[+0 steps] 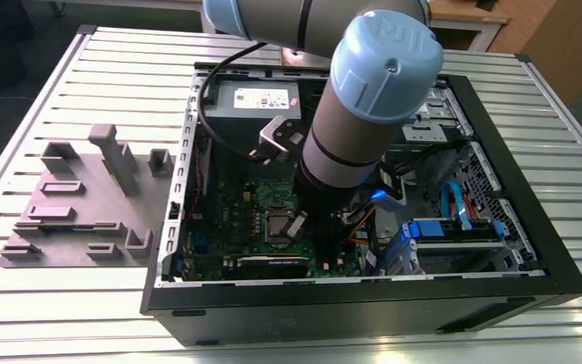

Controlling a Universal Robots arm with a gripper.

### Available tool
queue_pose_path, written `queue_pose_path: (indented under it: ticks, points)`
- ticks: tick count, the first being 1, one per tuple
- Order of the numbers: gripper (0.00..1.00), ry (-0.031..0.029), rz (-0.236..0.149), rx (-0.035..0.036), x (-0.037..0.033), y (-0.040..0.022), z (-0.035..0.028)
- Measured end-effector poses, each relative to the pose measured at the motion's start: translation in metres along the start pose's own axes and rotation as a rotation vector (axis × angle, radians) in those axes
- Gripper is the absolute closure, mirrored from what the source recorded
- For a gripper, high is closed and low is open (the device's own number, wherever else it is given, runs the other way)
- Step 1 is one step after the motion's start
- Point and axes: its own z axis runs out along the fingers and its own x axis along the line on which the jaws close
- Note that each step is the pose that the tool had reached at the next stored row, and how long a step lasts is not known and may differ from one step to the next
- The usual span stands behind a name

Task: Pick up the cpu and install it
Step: 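Install the first cpu locking lever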

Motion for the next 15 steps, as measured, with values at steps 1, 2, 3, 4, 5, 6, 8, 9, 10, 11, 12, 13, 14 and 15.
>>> queue_pose_path:
  ticks: [1, 2, 3, 4, 5, 6, 8, 9, 10, 11, 12, 13, 14, 15]
  points:
    - [0.9, -0.0004, 0.0, 0.0009, 0.0004, 0.0009, 0.0]
    - [0.9, -0.0008, 0.0, 0.0018, 0.0008, 0.0021, 0.0]
    - [0.9, -0.0014, 0.0, 0.0026, 0.0013, 0.0034, 0.0002]
    - [0.9, -0.0019, 0.0, 0.0033, 0.0018, 0.0046, 0.0003]
    - [0.9, -0.0025, 0.0, 0.0038, 0.0023, 0.0056, 0.0005]
    - [0.9, -0.0029, 0.0, 0.0044, 0.0027, 0.0064, 0.0005]
    - [0.9, -0.0035, -0.001, 0.0053, 0.0032, 0.0075, 0.0004]
    - [0.9, -0.0037, -0.001, 0.0056, 0.0034, 0.0079, 0.0004]
    - [0.9, -0.0037, -0.001, 0.0057, 0.0035, 0.0081, 0.0003]
    - [0.9, -0.0039, -0.001, 0.0058, 0.0035, 0.0081, 0.0003]
    - [0.9, -0.004, -0.001, 0.0058, 0.0035, 0.0081, 0.0003]
    - [0.9, -0.0039, -0.001, 0.0059, 0.0035, 0.0082, 0.0003]
    - [0.9, -0.0039, -0.001, 0.0059, 0.0036, 0.0082, 0.0002]
    - [0.9, -0.0039, -0.001, 0.0059, 0.0036, 0.0082, 0.0002]
